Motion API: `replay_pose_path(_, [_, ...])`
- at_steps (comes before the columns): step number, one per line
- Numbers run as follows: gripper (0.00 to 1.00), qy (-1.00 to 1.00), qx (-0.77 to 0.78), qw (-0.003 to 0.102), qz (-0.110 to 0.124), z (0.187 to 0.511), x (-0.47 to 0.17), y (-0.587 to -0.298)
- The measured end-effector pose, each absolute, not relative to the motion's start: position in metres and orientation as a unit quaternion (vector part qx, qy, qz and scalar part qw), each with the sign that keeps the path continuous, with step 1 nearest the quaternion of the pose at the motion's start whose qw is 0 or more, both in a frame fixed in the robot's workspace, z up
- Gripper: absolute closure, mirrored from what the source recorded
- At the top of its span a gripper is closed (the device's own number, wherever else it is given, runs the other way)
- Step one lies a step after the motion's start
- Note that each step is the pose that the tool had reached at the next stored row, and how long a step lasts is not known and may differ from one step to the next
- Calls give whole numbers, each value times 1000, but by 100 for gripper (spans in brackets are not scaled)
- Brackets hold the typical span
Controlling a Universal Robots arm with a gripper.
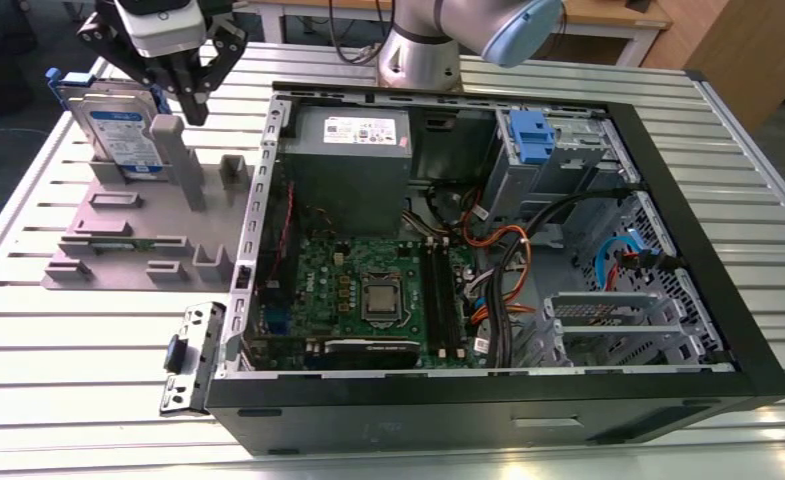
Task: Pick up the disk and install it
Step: 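Reach for the disk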
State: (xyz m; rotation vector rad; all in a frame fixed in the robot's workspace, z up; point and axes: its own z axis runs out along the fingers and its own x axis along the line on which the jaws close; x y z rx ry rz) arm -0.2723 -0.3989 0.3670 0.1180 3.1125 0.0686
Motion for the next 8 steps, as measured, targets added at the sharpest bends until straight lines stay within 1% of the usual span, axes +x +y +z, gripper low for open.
replay_pose_path(8, [90,999,38,13,22,367,-274,-399])
